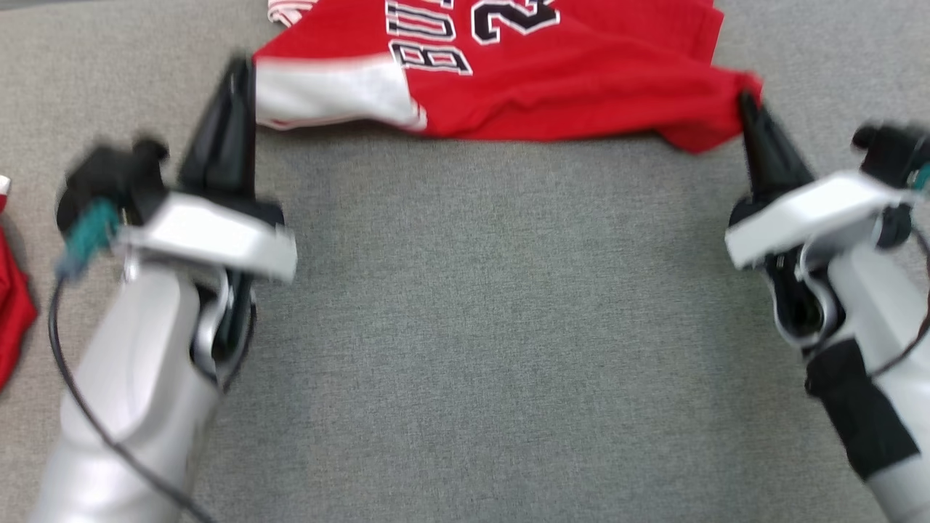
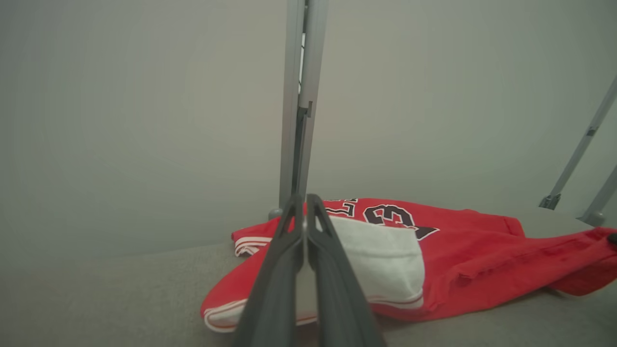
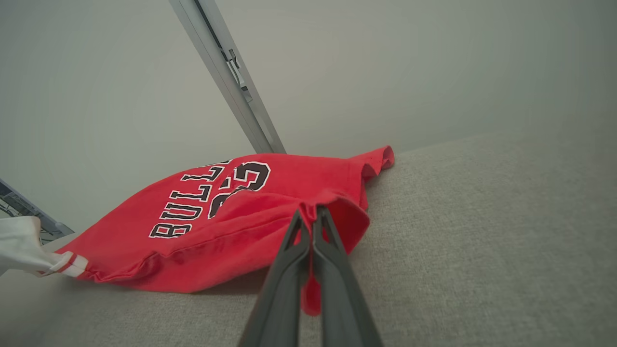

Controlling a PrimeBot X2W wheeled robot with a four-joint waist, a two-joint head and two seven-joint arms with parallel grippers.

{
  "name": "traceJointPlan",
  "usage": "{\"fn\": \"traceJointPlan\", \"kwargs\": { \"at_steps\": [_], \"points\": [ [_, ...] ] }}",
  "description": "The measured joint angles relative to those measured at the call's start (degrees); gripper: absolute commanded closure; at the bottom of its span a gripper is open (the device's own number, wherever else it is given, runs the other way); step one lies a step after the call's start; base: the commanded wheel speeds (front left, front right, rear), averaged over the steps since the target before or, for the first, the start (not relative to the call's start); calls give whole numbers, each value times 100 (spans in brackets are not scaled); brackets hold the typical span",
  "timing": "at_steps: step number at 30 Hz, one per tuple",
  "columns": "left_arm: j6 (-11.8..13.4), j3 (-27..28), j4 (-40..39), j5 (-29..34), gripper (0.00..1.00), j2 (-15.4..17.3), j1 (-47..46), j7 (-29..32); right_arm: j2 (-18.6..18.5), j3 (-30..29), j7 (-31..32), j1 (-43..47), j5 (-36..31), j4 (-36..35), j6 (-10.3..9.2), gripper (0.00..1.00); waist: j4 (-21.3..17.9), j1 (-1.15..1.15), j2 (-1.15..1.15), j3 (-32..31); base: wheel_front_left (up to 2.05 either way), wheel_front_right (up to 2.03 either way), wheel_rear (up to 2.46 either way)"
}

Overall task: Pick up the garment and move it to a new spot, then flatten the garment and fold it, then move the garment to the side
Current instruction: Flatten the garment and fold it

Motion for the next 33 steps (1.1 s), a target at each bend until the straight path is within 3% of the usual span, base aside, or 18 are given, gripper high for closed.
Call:
{"fn": "traceJointPlan", "kwargs": {
  "at_steps": [9, 14, 20, 33],
  "points": [
    [549, 125, -1885, -157, 100, 264, 2324, 201, -31, -207, 0, 1541, -71, -915, 0, 100, -50, 0, 0, -459, 0, 0, 0],
    [734, 45, -2918, -394, 100, 433, 3385, 709, -46, -504, 0, 2423, -119, -1323, 0, 100, -27, 0, 0, -810, 0, 0, 0],
    [1168, 141, -4060, -657, 100, 728, 4469, 1405, -33, -1122, 2, 3664, -193, -1846, 0, 100, 128, 0, 1, -1223, 0, 0, 0],
    [1756, 382, -5478, -1020, 100, 1294, 5729, 2502, 423, -2256, 1038, 5727, -724, -3377, 0, 100, 305, 0, 0, -1561, 0, 0, 0]
  ]
}}
